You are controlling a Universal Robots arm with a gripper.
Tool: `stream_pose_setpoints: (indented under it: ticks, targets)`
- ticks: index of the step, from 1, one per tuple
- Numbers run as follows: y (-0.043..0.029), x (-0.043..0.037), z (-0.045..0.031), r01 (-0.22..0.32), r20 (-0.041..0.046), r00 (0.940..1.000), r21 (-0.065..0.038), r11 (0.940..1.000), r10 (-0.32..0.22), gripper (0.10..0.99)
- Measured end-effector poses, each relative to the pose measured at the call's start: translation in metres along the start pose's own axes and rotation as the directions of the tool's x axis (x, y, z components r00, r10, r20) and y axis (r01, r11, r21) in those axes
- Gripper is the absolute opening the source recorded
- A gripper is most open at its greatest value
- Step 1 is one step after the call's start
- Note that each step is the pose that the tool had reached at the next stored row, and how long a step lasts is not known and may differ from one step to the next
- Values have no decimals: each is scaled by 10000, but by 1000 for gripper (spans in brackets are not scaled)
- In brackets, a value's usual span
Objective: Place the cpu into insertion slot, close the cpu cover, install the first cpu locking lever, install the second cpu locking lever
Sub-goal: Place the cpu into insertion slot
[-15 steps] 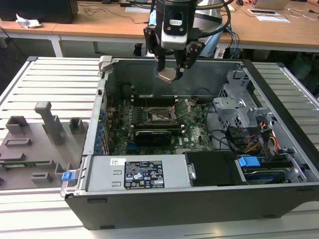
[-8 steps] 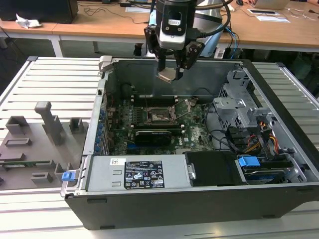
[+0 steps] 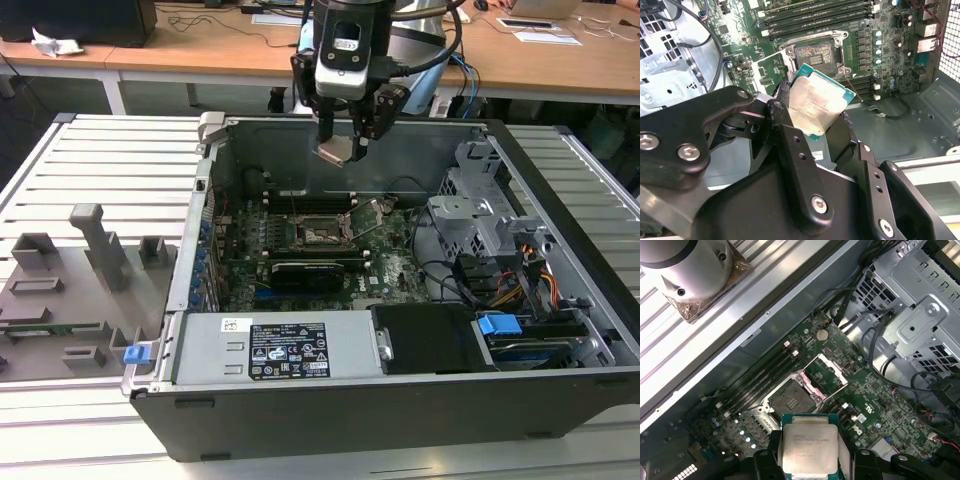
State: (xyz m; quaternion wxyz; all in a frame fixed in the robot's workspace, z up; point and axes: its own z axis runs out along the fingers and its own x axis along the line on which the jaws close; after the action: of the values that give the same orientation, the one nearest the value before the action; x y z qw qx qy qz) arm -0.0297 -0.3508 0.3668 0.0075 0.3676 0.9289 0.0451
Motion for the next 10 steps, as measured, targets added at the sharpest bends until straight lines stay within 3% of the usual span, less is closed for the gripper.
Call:
stream_pose_setpoints:
  ticks: [10]
  targets:
    - [0,0,0,-533,47,9986,-12,9986,533,533]
